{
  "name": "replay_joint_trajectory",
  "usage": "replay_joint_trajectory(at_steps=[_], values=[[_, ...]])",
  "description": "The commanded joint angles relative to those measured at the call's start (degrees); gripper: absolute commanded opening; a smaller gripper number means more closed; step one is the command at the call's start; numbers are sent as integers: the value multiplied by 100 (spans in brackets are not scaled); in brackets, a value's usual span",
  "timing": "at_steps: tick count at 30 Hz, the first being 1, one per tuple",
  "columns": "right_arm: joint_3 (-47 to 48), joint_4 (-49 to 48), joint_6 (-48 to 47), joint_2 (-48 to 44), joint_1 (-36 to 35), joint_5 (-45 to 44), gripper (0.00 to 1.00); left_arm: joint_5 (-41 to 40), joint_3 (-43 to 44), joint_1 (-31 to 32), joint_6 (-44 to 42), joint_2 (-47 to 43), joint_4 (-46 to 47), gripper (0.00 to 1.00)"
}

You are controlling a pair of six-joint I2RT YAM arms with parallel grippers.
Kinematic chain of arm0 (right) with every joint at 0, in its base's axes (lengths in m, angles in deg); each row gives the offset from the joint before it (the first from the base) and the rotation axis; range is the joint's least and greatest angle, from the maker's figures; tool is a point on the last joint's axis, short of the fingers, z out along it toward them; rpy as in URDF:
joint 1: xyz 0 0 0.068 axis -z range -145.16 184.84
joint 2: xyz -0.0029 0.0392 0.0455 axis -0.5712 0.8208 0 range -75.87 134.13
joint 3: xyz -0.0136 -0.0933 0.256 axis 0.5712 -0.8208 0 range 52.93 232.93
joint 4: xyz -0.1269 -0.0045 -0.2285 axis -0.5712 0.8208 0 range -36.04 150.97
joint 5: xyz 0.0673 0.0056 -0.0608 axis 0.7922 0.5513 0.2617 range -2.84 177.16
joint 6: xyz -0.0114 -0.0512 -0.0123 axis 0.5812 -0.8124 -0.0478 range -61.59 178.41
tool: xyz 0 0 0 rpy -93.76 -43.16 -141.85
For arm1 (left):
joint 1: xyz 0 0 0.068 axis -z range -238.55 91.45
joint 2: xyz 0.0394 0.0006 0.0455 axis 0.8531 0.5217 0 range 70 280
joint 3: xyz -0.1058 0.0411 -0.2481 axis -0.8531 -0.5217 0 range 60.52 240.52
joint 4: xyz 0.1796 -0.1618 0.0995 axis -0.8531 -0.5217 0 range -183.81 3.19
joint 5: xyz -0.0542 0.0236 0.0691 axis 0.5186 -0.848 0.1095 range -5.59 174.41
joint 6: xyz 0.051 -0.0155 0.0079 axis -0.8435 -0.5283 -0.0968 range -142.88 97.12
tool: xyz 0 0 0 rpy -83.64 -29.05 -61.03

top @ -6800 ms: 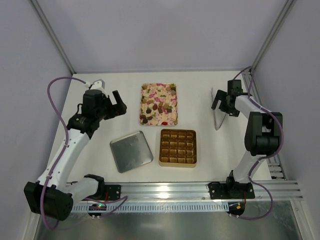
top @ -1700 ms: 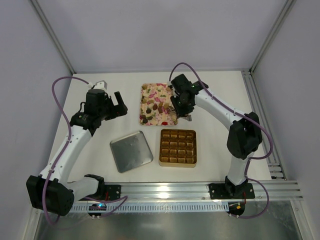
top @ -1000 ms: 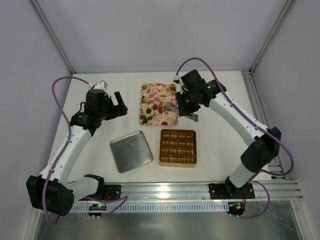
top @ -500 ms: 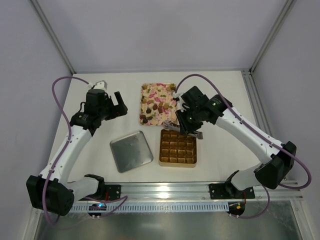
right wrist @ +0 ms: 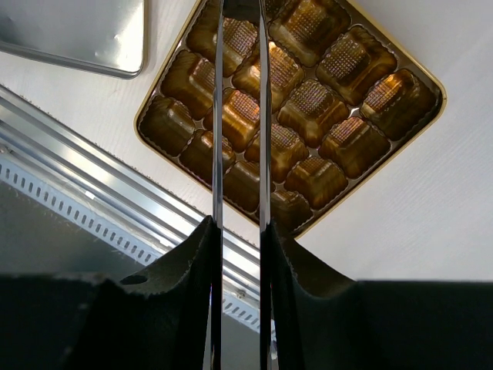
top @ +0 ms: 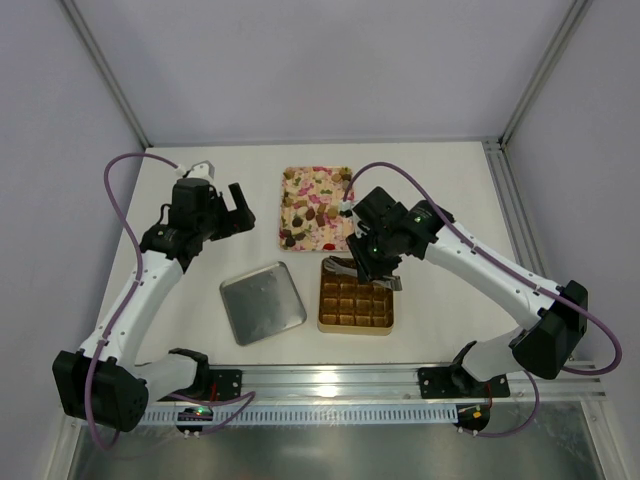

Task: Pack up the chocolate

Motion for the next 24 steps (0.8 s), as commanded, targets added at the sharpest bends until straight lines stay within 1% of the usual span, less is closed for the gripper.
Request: replay_joint_trajectory(at_steps=[1, 7, 8, 12, 13, 18, 21, 24], values=[[43, -192, 61, -147, -25, -126, 31, -11, 143, -11, -92, 5, 15, 100], [43, -227, 44, -86, -34, -100, 35, -11, 143, -11, -83, 5, 15, 100], [51, -236, 35, -85, -34, -100, 39, -11, 143, -11, -83, 14, 24, 100], [60, -236, 26, -68, -34, -161, 41, -19, 143, -11, -92, 5, 15, 100], [60, -236, 26, -59, -34, -161, 43, -11, 143, -11, -92, 14, 15, 100], [113, -228, 8, -59, -34, -214, 44, -19, 143, -11, -100, 23, 15, 100], [288, -219, -27, -33, -16, -354, 44, -11, 151, -11, -100, 31, 15, 100], [692, -184, -141, 177, 132, -390, 44, -2, 143, -11, -92, 31, 15, 100]])
